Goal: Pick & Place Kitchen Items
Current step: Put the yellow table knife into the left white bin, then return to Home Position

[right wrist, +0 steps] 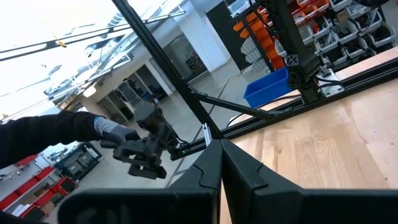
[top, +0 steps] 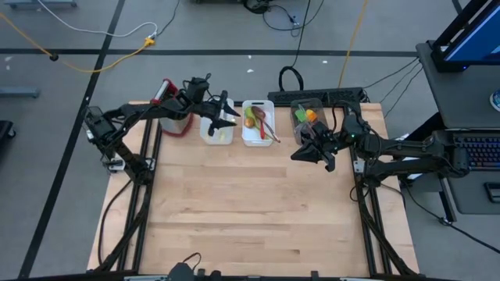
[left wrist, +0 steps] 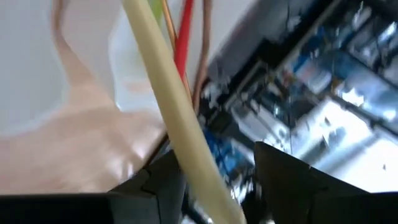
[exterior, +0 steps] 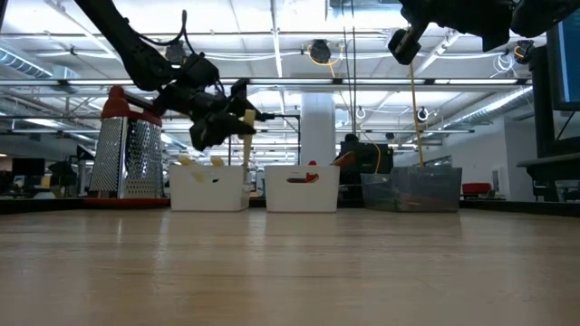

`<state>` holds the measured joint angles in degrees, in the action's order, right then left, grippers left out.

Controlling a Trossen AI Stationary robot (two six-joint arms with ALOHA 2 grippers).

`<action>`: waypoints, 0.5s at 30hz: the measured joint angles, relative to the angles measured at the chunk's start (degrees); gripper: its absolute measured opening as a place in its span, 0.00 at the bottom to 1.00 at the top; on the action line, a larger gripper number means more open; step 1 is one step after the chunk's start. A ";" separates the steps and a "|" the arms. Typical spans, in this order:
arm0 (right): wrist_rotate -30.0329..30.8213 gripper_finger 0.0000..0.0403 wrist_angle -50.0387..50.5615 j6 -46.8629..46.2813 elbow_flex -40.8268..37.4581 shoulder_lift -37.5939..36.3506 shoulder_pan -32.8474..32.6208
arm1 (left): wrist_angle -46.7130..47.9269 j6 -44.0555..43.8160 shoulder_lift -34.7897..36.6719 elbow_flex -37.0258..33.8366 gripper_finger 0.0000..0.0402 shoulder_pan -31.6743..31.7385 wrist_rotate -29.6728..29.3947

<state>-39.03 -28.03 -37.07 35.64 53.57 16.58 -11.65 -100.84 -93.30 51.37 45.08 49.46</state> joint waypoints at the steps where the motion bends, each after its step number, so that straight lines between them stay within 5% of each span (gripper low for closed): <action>1: 0.00 0.00 0.00 -0.01 0.00 -0.01 0.00 | -0.82 -0.22 0.00 0.02 0.47 0.04 1.34; 6: 0.00 0.00 0.00 -0.01 0.00 -0.01 0.00 | -1.49 -0.29 0.00 0.02 0.43 1.14 7.39; 15: 0.00 0.00 0.00 -0.45 0.00 0.00 0.00 | -2.38 -0.62 0.29 0.02 0.39 3.57 7.49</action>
<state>-39.03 -28.03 -37.53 35.64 53.57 16.58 -14.03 -101.46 -93.00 51.40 48.65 56.95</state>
